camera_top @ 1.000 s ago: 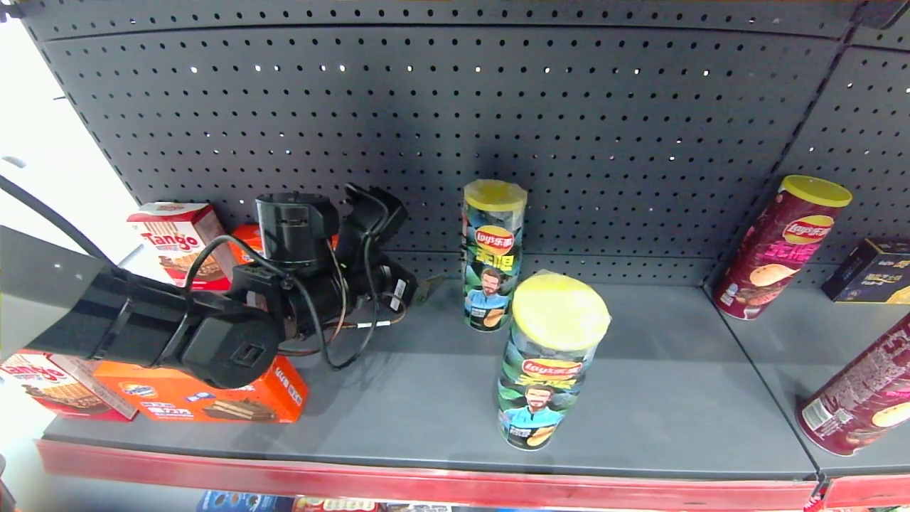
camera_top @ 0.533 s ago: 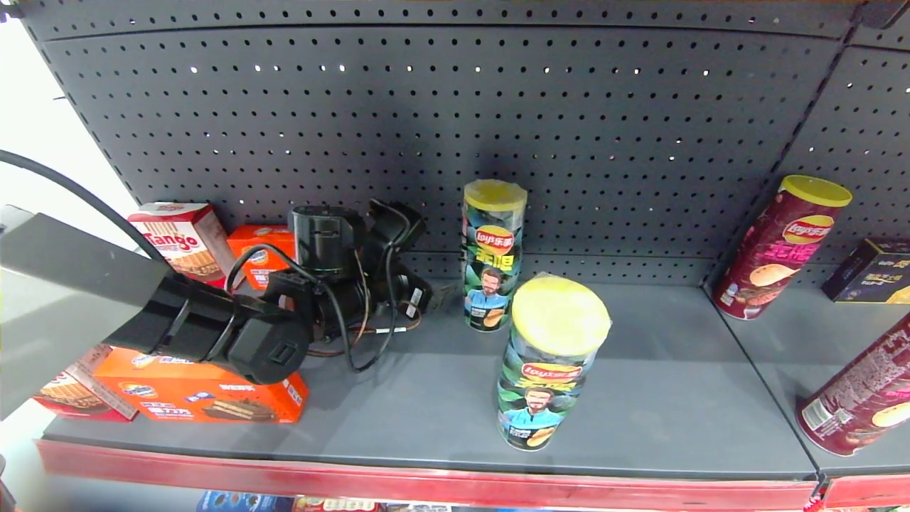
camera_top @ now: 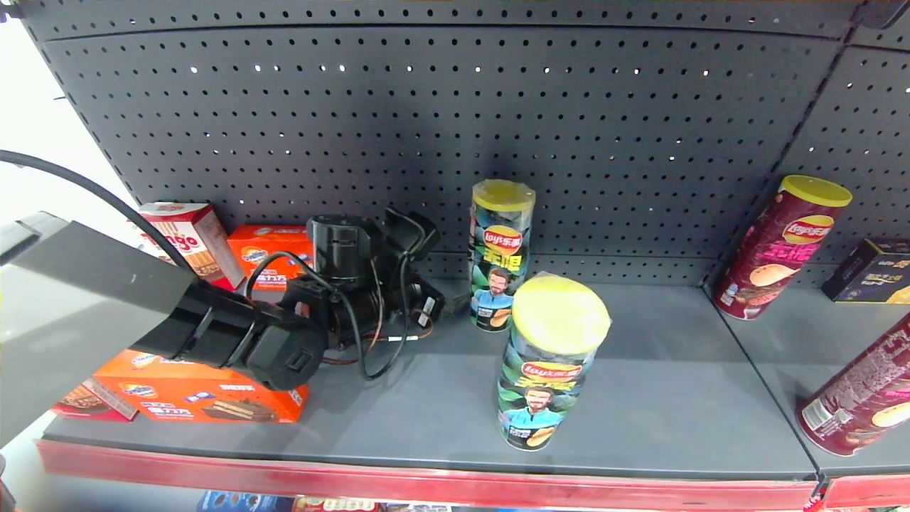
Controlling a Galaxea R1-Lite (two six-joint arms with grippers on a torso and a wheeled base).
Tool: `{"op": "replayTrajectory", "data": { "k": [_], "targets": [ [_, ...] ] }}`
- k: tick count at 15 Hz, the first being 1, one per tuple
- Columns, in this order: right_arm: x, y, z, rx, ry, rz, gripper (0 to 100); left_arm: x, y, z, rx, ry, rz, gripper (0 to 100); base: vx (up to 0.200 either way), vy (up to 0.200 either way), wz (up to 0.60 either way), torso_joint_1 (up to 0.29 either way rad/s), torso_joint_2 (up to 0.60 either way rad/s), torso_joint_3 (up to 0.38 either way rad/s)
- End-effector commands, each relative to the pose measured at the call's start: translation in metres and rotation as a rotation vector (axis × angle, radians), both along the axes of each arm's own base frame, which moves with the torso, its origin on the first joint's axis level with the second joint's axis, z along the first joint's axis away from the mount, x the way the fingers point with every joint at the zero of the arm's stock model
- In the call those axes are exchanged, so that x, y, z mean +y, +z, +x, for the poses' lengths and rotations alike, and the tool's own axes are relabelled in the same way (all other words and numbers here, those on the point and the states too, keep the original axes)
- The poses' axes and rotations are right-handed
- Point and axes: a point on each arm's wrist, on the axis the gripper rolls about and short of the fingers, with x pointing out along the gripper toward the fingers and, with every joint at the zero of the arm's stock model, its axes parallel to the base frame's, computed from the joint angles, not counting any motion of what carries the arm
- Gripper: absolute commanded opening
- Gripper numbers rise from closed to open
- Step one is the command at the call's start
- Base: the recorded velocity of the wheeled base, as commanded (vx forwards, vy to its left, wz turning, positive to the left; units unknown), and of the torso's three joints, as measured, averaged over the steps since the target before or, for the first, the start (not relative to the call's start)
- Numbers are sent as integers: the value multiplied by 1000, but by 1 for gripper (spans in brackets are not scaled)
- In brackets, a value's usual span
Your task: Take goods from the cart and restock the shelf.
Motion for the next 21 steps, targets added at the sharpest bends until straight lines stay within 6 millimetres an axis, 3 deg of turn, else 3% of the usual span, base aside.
{"op": "replayTrajectory", "data": {
  "k": [1, 18, 20, 21],
  "targets": [
    [0, 0, 0, 1, 1, 0, 100, -3, 0, 0, -1, -5, -2, 100, 0, 0, 0, 0, 0, 0],
    [0, 0, 0, 1, 1, 0, 100, -20, -3, 0, 4, -18, -22, 100, 0, 0, 0, 0, 0, 0],
    [0, 0, 0, 1, 1, 0, 100, -15, 4, 0, -11, -5, -29, 100, 0, 0, 0, 0, 0, 0],
    [0, 0, 0, 3, 1, 0, 100, -10, 20, -4, -47, 15, -44, 100, 0, 0, 0, 0, 0, 0]
  ]
}}
